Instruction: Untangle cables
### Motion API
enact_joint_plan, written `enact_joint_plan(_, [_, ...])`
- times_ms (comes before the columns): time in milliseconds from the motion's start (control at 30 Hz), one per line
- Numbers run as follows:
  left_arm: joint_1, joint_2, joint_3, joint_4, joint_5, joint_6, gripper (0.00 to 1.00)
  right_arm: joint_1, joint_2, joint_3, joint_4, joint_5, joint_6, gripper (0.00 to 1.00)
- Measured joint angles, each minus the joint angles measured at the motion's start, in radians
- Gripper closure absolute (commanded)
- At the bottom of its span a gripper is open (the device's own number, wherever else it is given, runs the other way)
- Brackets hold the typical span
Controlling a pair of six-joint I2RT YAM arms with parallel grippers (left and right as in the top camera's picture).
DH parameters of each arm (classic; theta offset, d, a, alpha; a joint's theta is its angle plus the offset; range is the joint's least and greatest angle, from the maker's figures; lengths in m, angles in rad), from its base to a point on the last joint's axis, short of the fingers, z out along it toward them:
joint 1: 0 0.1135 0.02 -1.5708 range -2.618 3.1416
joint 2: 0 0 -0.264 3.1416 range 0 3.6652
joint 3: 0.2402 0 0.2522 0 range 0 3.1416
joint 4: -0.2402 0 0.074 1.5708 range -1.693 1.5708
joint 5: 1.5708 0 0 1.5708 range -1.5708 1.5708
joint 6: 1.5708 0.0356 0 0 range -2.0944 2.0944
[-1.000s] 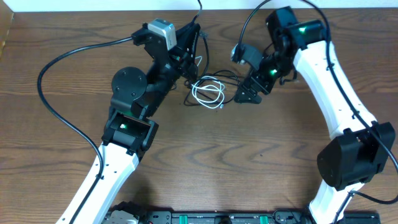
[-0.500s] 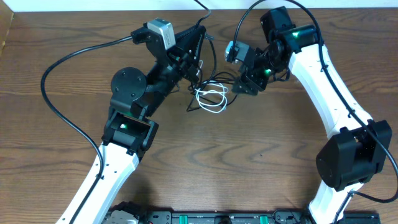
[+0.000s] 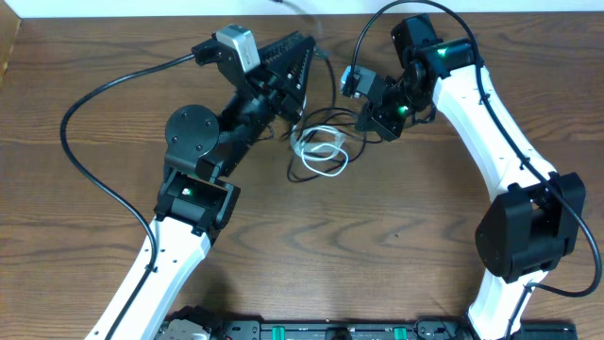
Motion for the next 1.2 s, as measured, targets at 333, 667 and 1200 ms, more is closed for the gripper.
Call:
enact_joint_plan(333, [0.000,0.000,0.000,-0.061,0.000,0.056,0.41,-0.084,0.000,0.000,0.065,-0.039,0.101,0.99])
enact_joint_plan(667, [0.000,0.002,0.000,-0.283,-0.001,0.129,0.12,-0.184,-0.007,0.098,0.077,-0.064,0.234,0.99])
enact_joint_plan(1200, [0.000,0.237,0.000,-0.404,-0.001,0.182,0.08,-0.247,-0.249,0.587,0.092,0.025,0.479,0.99])
